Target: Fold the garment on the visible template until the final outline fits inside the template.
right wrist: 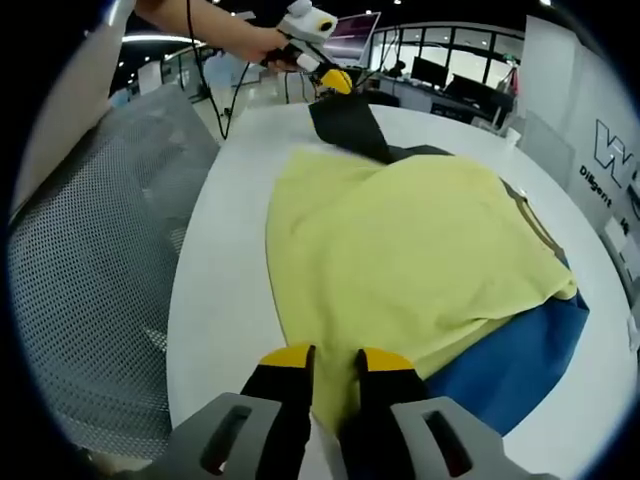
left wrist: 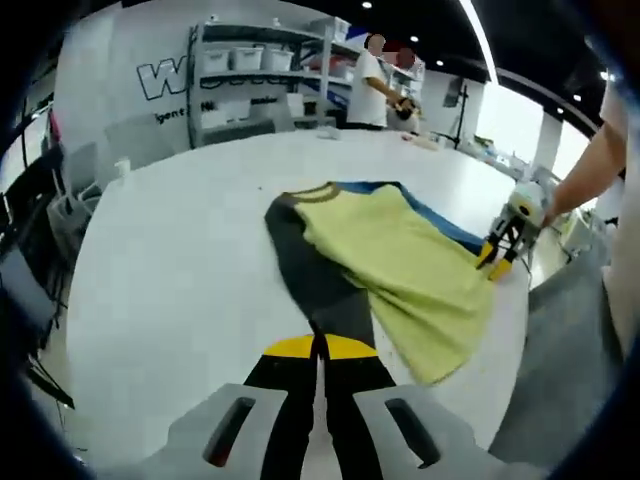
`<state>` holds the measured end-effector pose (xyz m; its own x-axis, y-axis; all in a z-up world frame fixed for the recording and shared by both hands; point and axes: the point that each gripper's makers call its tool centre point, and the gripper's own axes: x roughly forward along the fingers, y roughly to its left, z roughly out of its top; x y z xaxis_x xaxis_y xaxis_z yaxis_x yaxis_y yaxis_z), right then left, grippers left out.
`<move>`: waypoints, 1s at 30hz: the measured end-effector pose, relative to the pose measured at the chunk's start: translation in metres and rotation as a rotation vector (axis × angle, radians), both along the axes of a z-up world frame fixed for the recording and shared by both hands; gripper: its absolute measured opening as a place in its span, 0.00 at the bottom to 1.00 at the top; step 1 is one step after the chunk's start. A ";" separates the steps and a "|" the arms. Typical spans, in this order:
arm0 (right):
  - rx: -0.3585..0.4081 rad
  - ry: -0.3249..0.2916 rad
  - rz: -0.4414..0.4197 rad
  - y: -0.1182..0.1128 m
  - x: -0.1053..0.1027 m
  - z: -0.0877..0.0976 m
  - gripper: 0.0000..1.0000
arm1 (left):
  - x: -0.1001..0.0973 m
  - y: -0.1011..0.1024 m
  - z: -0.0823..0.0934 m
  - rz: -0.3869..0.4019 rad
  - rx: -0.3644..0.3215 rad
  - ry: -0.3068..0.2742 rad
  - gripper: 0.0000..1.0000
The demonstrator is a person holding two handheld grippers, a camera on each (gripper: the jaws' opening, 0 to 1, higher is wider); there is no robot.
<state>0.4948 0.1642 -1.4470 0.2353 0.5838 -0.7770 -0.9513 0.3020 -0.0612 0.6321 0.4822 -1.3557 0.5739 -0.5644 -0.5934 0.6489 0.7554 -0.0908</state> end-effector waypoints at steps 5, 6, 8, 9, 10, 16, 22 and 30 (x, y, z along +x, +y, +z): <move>0.000 0.005 -0.003 -0.001 0.000 0.000 0.13 | 0.033 0.043 0.008 0.118 0.007 -0.017 0.01; -0.001 0.006 -0.002 -0.001 0.000 0.000 0.13 | 0.042 0.055 0.009 0.148 0.014 -0.018 0.01; 0.001 0.010 -0.007 -0.002 0.000 -0.001 0.13 | 0.054 0.070 0.010 0.183 0.015 -0.019 0.01; 0.002 0.012 -0.009 -0.002 0.000 0.000 0.13 | 0.058 0.077 0.011 0.201 0.024 -0.019 0.01; 0.004 0.014 -0.012 -0.002 -0.001 0.000 0.13 | 0.065 0.087 0.010 0.219 0.025 -0.016 0.01; 0.003 0.025 -0.021 -0.006 -0.001 -0.001 0.13 | 0.085 0.115 0.015 0.311 0.023 -0.005 0.01; 0.000 0.034 -0.025 -0.008 -0.002 -0.001 0.13 | 0.104 0.135 0.030 0.402 -0.068 0.018 0.01; 0.001 0.040 -0.035 -0.010 -0.003 -0.001 0.12 | 0.114 0.170 0.023 0.495 -0.047 0.058 0.01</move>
